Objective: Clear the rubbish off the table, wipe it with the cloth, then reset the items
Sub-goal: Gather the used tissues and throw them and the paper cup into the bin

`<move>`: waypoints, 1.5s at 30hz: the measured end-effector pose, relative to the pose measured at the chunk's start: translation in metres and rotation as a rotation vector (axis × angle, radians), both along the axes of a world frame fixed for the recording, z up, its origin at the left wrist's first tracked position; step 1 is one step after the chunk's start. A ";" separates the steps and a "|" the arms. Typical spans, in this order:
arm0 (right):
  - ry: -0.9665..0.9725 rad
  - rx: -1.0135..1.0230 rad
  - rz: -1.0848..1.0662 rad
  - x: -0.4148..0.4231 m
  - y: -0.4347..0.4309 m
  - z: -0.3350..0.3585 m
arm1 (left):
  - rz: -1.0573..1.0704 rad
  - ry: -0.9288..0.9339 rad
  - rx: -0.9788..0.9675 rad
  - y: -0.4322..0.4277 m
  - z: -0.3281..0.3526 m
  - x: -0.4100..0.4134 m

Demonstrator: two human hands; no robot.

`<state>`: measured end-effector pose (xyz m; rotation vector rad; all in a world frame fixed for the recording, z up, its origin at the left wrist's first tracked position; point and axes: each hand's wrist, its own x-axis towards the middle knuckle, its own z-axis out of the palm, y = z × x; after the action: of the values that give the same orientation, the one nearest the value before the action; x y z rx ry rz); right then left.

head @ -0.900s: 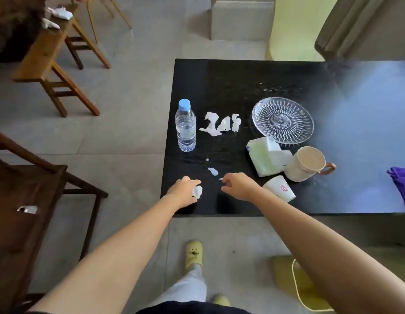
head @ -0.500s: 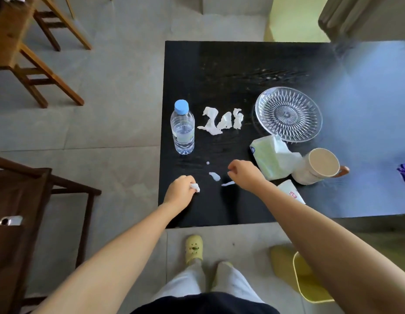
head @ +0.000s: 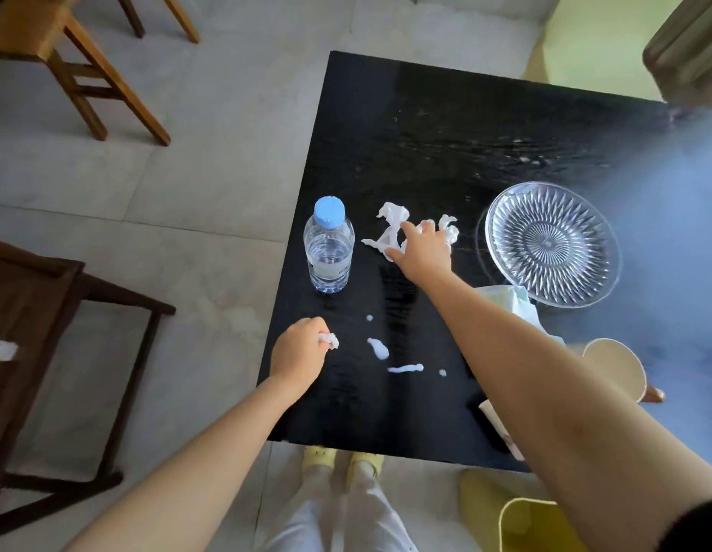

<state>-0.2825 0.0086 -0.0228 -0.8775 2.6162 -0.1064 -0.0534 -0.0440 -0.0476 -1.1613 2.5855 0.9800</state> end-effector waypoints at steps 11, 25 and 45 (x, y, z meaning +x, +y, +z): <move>-0.014 -0.150 0.024 -0.013 -0.005 -0.024 | 0.080 0.018 0.049 0.005 0.000 -0.011; -0.484 -0.144 0.225 -0.015 0.055 0.080 | 0.819 0.442 1.040 0.034 0.050 -0.128; -0.200 -0.281 -0.096 -0.075 0.064 0.010 | 0.793 0.488 1.172 0.036 0.032 -0.146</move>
<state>-0.3577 0.0726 -0.0127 -0.7841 2.4893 -0.5689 -0.1996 -0.0079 -0.0157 -1.5673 1.0816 2.6236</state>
